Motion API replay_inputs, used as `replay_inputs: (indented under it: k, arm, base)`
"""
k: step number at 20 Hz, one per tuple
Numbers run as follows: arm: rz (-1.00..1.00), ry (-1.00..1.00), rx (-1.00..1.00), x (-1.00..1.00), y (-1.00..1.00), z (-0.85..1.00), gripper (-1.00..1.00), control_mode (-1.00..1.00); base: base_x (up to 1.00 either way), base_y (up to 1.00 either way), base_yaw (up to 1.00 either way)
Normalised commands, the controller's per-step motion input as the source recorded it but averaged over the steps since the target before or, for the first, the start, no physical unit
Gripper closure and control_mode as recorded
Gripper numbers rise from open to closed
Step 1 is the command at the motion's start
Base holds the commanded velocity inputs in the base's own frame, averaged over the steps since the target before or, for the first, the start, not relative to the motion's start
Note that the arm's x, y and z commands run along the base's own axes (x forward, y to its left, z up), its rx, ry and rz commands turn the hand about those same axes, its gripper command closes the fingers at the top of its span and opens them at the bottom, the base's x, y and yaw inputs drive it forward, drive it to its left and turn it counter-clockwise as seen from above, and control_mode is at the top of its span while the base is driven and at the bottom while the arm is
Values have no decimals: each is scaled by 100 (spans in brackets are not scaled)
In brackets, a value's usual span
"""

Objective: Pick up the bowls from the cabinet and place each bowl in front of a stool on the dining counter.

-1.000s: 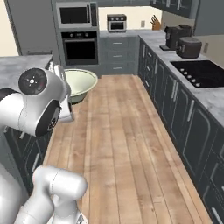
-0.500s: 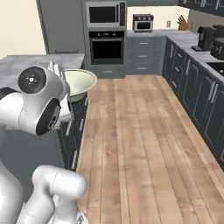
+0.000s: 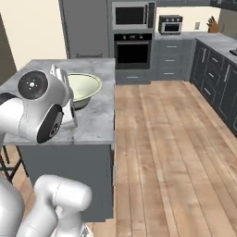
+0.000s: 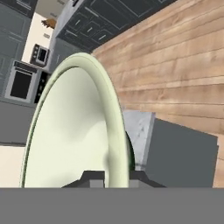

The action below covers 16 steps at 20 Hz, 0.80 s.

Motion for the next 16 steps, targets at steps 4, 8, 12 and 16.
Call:
replay_inputs:
  k: [4, 8, 12, 16]
  arm:
    - [0, 0, 0, 0, 0, 0, 100, 100]
    - [0, 0, 0, 0, 0, 0, 100, 100]
    - [0, 0, 0, 0, 0, 0, 100, 100]
    - [0, 0, 0, 0, 0, 0, 100, 100]
  base:
    - [22, 100, 0]
    - [-7, 100, 4]
    - [-15, 100, 6]
    - [-1, 100, 4]
